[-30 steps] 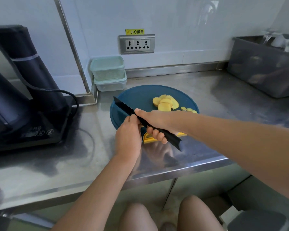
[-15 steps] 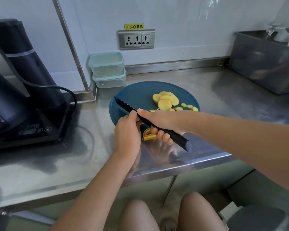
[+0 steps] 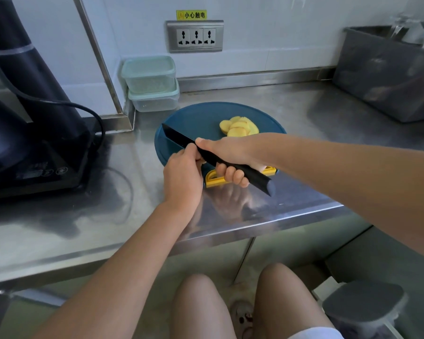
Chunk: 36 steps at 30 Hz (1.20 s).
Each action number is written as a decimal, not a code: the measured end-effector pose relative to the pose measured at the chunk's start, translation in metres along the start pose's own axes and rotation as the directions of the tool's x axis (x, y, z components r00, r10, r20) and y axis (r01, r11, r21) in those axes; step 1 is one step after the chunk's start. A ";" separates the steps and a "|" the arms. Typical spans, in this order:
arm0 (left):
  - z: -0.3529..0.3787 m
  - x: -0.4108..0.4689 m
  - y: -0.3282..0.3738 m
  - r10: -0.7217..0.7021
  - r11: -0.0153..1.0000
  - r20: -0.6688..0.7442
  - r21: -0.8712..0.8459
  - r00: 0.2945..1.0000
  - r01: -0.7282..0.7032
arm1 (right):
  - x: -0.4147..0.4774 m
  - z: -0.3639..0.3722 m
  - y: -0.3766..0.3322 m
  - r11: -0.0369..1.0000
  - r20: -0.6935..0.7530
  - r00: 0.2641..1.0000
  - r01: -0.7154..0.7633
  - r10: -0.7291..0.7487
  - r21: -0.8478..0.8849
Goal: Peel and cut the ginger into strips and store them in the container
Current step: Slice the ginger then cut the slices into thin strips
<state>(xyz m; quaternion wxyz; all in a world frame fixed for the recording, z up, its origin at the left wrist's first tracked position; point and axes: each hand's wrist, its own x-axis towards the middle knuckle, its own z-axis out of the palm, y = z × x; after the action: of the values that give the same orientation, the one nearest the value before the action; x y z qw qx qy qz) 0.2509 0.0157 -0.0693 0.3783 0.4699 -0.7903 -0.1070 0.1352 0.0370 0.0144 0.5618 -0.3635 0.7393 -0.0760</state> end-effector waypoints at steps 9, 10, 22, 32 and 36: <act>-0.003 0.001 0.001 -0.113 0.989 0.059 -0.087 0.992 0.118 | 0.015 0.012 -0.017 0.995 -0.050 0.997 0.057 -0.053 0.078; -0.003 0.002 0.002 -0.122 0.988 0.055 -0.093 0.991 0.127 | 0.016 0.011 -0.019 0.995 -0.049 0.997 0.059 -0.055 0.077; -0.001 -0.002 -0.003 -0.038 0.996 -0.004 -0.084 0.999 0.037 | 0.016 -0.018 0.009 0.969 0.081 0.995 0.042 -0.064 0.245; -0.001 -0.001 -0.005 -0.053 0.994 -0.018 -0.094 0.998 0.051 | 0.007 -0.019 0.011 0.964 0.054 0.990 0.113 -0.130 0.240; -0.001 0.000 -0.007 -0.080 0.985 -0.015 -0.154 0.997 0.077 | 0.004 -0.010 0.005 0.978 0.058 0.990 0.117 -0.129 0.173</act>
<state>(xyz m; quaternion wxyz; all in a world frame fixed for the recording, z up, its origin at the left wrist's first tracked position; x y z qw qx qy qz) 0.2563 0.0122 -0.0719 0.4170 0.4712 -0.7567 -0.1775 0.1238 0.0347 0.0122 0.6102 -0.3618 0.6863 -0.1606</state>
